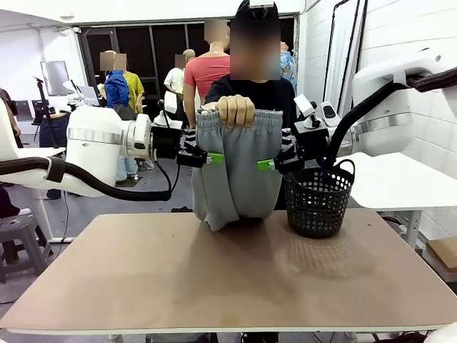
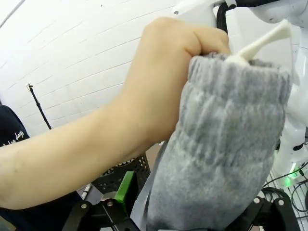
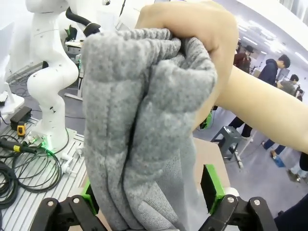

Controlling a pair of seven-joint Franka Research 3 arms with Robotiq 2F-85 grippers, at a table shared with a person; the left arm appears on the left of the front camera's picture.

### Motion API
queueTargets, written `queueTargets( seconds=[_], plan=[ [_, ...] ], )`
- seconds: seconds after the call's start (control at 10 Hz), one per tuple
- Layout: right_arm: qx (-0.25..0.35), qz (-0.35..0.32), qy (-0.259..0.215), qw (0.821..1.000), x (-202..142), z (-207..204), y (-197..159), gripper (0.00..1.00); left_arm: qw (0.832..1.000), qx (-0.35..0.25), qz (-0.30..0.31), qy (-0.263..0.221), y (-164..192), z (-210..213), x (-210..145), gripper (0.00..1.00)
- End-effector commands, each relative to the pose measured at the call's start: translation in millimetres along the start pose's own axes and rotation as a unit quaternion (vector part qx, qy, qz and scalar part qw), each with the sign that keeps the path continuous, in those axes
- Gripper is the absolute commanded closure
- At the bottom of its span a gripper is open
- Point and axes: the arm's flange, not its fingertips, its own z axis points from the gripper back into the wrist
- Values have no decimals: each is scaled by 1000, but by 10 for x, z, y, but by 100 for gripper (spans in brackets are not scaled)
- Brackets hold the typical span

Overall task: Fold the training pants.
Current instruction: Grab both ends of the Training pants handed by a person.

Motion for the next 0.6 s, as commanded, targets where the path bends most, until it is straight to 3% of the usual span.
queueTargets(
  seconds=[0.0,0.1,0.2,0.5],
  plan=[
    [-5,-1,-16,1000,18,-26,-37,0,1000,2,-8,-19,-28,6,60,0],
    [-4,-7,-29,1000,44,-41,-41,3,1000,-2,-13,-20,-37,10,65,0],
    [-3,-16,-35,999,45,-48,-40,23,1000,-3,-20,-22,-46,9,74,13],
    [18,-22,-54,998,117,-40,-31,83,1000,-2,-15,-21,-32,16,37,71]
  ],
)
